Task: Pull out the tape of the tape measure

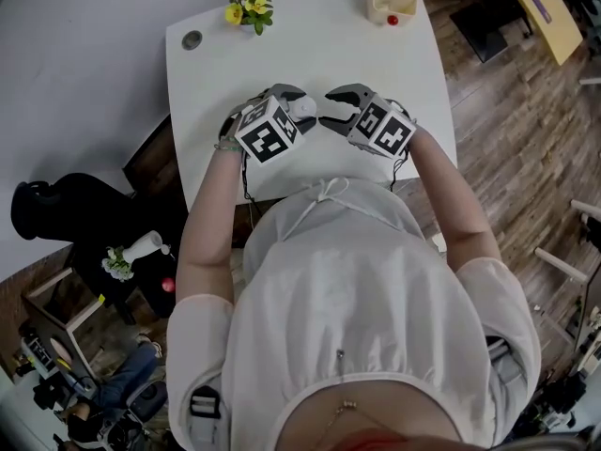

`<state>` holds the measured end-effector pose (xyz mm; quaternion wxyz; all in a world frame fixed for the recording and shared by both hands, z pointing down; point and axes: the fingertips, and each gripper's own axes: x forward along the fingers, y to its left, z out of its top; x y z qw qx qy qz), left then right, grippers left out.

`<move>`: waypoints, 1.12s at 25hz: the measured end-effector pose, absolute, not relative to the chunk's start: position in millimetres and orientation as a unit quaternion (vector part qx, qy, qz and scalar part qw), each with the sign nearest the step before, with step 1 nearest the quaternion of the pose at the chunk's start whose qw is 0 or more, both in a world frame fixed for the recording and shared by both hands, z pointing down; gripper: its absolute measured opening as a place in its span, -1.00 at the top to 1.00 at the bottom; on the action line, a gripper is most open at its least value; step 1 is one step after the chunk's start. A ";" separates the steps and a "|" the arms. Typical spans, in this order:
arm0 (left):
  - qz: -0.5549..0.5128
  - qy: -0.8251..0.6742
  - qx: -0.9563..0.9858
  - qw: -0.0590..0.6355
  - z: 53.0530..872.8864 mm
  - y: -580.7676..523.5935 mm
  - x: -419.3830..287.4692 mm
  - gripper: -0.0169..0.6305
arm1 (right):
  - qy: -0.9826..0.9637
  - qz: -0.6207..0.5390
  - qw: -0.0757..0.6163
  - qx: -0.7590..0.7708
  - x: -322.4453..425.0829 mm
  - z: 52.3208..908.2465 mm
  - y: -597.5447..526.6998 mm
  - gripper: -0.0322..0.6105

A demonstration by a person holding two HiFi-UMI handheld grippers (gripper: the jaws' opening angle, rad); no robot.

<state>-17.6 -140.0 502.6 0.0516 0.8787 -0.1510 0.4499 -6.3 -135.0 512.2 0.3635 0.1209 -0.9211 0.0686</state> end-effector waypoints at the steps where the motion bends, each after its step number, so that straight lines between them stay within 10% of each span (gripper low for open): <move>1: 0.451 -0.144 0.879 0.052 503.8 -138.9 -15.0 0.23 | -0.920 0.065 0.369 0.116 -5.1 513.9 -134.5 0.29; 28: 0.448 -0.177 0.871 0.098 520.2 -149.9 -14.5 0.23 | -0.908 0.067 0.406 0.079 -11.3 530.7 -134.4 0.86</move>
